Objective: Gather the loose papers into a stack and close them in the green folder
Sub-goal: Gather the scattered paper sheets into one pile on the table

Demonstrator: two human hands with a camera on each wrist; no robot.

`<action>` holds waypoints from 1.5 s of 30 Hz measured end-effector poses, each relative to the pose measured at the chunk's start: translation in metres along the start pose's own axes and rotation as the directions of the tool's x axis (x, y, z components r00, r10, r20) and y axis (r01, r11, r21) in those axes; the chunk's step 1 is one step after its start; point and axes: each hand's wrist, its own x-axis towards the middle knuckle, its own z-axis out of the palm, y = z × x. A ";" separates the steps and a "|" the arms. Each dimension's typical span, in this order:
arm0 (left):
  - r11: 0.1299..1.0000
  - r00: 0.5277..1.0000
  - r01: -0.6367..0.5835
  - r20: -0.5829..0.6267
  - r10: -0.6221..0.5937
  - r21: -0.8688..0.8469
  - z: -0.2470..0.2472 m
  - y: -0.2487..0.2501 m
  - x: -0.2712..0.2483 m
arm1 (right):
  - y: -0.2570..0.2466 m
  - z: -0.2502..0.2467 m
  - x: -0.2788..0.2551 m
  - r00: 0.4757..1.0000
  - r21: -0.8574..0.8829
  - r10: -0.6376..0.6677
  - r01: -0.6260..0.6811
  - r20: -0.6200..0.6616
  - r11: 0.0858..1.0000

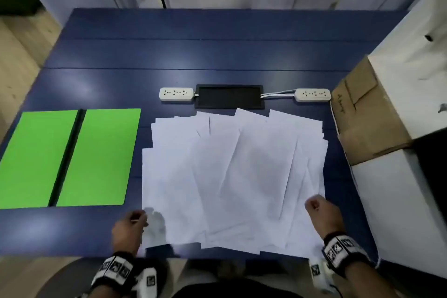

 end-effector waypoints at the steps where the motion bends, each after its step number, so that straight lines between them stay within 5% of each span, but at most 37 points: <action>1: 0.995 1.000 0.012 0.004 -0.012 -0.097 0.009 0.008 0.010 | -0.013 0.009 0.008 1.000 0.033 -0.021 0.021 0.010 0.999; 8: 0.939 0.981 0.080 0.194 -0.014 -0.336 0.080 0.082 0.023 | -0.085 0.081 0.041 0.942 0.082 0.331 -0.334 0.045 0.939; 13: 0.948 0.955 0.189 0.271 -0.118 -0.254 0.117 0.104 0.027 | -0.102 0.097 0.051 0.918 0.159 0.386 -0.369 -0.088 0.916; 18: 0.959 0.935 0.241 0.300 -0.188 -0.152 0.133 0.102 0.039 | -0.089 0.088 0.056 0.943 0.261 0.293 -0.245 -0.160 0.934; 23: 0.956 0.937 0.213 0.321 -0.142 -0.201 0.137 0.098 0.040 | -0.084 0.085 0.056 0.995 0.232 0.064 -0.044 -0.080 0.972; 32: 0.930 0.908 0.199 0.415 -0.056 -0.310 0.134 0.092 0.033 | -0.122 0.112 0.036 0.998 0.052 -0.036 0.033 0.060 0.998; 37: 0.922 0.900 0.190 0.435 -0.026 -0.337 0.131 0.093 0.026 | -0.129 0.114 0.034 0.996 0.283 0.068 -0.081 0.055 0.956; 40: 0.909 0.890 0.222 0.454 -0.041 -0.354 0.126 0.094 0.022 | -0.126 0.119 0.041 0.997 0.234 0.040 -0.055 0.068 0.971; 42: 0.917 0.916 0.221 0.393 -0.079 -0.333 0.120 0.091 0.023 | -0.123 0.119 0.044 0.996 0.193 0.017 -0.033 0.085 0.981; 45: 0.973 0.987 0.145 0.095 -0.130 -0.178 0.094 0.080 0.031 | -0.124 0.119 0.044 0.993 0.227 -0.023 -0.004 0.118 0.974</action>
